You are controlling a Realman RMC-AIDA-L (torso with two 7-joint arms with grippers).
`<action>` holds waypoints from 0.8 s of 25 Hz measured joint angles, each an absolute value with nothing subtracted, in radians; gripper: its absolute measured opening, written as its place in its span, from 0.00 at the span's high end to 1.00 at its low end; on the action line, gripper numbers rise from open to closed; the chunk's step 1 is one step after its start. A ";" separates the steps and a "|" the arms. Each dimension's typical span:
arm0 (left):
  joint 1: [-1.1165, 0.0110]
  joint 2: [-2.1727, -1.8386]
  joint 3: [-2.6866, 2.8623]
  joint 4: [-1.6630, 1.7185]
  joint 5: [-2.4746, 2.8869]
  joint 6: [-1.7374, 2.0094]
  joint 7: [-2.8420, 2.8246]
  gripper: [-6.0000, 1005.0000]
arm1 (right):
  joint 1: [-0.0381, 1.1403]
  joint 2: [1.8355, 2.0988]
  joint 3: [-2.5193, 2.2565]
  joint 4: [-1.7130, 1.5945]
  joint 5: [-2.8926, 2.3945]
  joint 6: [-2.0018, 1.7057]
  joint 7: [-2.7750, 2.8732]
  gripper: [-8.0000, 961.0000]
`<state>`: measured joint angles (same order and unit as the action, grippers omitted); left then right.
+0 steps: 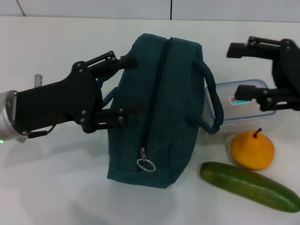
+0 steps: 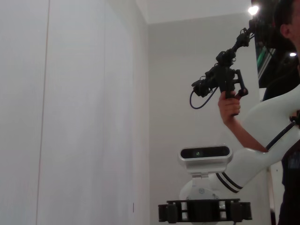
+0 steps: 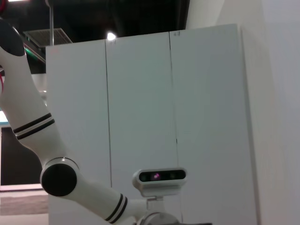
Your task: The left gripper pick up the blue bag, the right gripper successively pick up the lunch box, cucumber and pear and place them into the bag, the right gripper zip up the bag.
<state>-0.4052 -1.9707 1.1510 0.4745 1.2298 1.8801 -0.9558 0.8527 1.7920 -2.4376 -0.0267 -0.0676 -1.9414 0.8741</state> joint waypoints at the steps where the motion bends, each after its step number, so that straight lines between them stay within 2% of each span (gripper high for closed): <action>1: -0.406 -1.975 1.151 0.476 1.229 1.880 -0.956 0.14 | 0.850 1.785 -2.435 -0.026 -0.067 -1.946 0.873 0.18; 11: -0.422 -2.030 1.101 0.475 1.239 1.841 -0.941 0.14 | 0.871 1.771 -2.439 0.038 -0.074 -1.964 0.836 0.18; 17: -0.419 -2.048 1.090 0.471 1.229 1.819 -0.956 0.14 | 0.863 1.776 -2.430 0.049 -0.065 -1.966 0.802 0.18; 20: -0.425 -2.040 1.042 0.503 1.232 1.805 -1.060 0.14 | 0.857 1.772 -2.422 0.049 -0.054 -1.975 0.799 0.18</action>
<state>-0.4252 -2.0397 1.0418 0.5034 1.2318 1.8052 -1.0598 0.8573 1.7719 -2.4218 0.0493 -0.0537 -1.9746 0.7986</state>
